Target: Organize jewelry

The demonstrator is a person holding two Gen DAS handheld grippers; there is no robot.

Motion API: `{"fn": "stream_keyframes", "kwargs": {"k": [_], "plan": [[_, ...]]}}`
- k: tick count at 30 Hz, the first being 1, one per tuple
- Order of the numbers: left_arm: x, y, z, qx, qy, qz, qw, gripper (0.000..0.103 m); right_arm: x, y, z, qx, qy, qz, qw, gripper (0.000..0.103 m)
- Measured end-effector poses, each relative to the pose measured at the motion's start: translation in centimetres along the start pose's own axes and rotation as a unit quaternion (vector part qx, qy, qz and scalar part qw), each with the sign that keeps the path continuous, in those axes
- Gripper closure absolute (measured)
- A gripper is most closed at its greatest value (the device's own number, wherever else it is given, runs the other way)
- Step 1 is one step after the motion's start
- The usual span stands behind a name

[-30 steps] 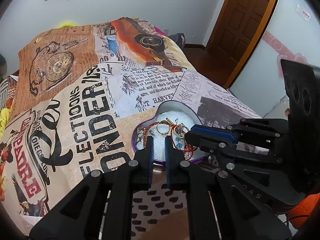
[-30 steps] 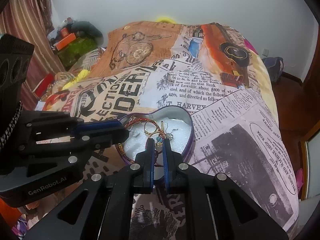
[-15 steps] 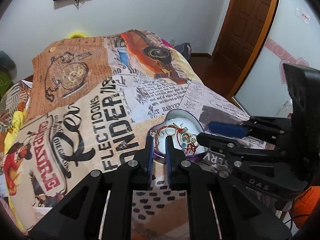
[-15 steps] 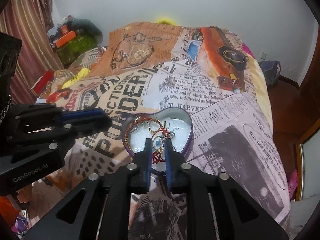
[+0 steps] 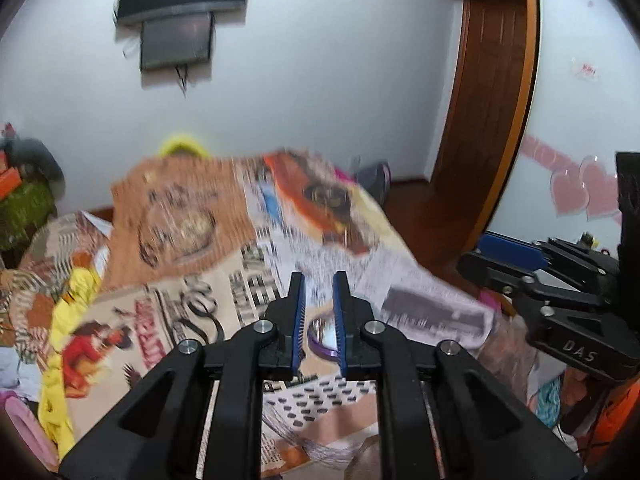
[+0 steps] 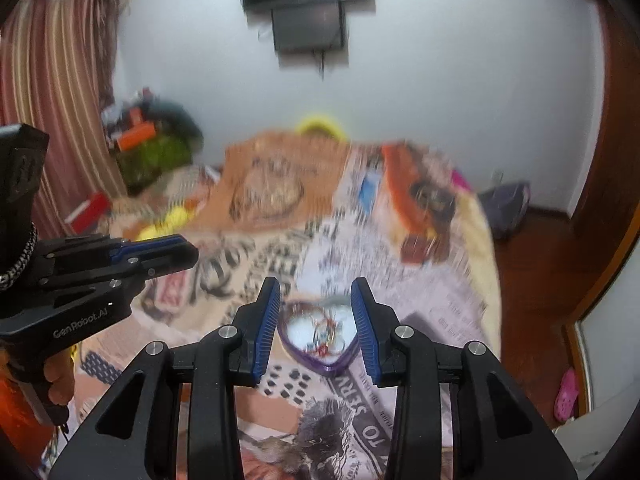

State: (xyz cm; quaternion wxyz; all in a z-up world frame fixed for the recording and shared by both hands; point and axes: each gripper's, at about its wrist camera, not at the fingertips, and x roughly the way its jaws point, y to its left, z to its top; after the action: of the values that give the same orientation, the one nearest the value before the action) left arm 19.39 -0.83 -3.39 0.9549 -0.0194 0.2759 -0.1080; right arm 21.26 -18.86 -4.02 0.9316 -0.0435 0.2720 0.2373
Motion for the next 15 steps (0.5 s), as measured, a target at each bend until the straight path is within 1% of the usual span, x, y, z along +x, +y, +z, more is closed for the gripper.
{"fn": "stream_keyframes", "kwargs": {"k": [1, 2, 3, 4, 6, 8, 10, 12, 13, 14, 15], "plan": [[-1.0, -0.2, 0.3, 0.001, -0.014, 0.002, 0.9999, 0.080, -0.8, 0.2, 0.3, 0.000, -0.012, -0.004, 1.000, 0.070], [-2.8, -0.5, 0.6, 0.003, -0.038, 0.003, 0.9993, 0.075, -2.0, 0.5, 0.6, 0.000, -0.030, -0.007, 1.000, 0.070], [-3.9, -0.8, 0.7, 0.005, -0.054, 0.005, 0.9985, 0.075, -3.7, 0.9, 1.1, 0.001, -0.053, -0.010, 0.999, 0.070], [-5.2, -1.2, 0.7, 0.008, -0.071, 0.008, 0.9974, 0.074, -4.6, 1.1, 1.3, 0.002, -0.065, -0.011, 0.998, 0.070], [-7.7, -2.0, 0.7, 0.018, -0.106, 0.017, 0.9941, 0.073, -7.3, 1.8, 1.7, 0.003, -0.105, -0.018, 0.994, 0.070], [-10.0, -2.6, 0.5, 0.021, -0.139, 0.025, 0.9897, 0.063, -9.9, 2.6, 1.9, 0.002, -0.144, -0.026, 0.989, 0.070], [-12.0, -2.9, 0.2, 0.018, -0.167, 0.025, 0.9855, 0.057, -12.0, 3.2, 1.9, 0.003, -0.175, -0.035, 0.984, 0.070], [-13.5, -3.2, -0.2, 0.015, -0.187, 0.028, 0.9818, 0.054, -13.5, 3.7, 1.7, 0.003, -0.198, -0.042, 0.979, 0.069], [-14.0, -3.3, -0.4, 0.014, -0.192, 0.032, 0.9808, 0.048, -14.1, 4.0, 1.6, 0.004, -0.207, -0.045, 0.977, 0.066], [-14.4, -3.3, -0.6, 0.013, -0.197, 0.037, 0.9797, 0.041, -14.7, 4.4, 1.4, 0.006, -0.216, -0.048, 0.975, 0.057], [-14.9, -3.4, -0.9, 0.011, -0.205, 0.041, 0.9779, 0.039, -15.1, 4.5, 1.2, 0.008, -0.223, -0.051, 0.973, 0.052]]}}
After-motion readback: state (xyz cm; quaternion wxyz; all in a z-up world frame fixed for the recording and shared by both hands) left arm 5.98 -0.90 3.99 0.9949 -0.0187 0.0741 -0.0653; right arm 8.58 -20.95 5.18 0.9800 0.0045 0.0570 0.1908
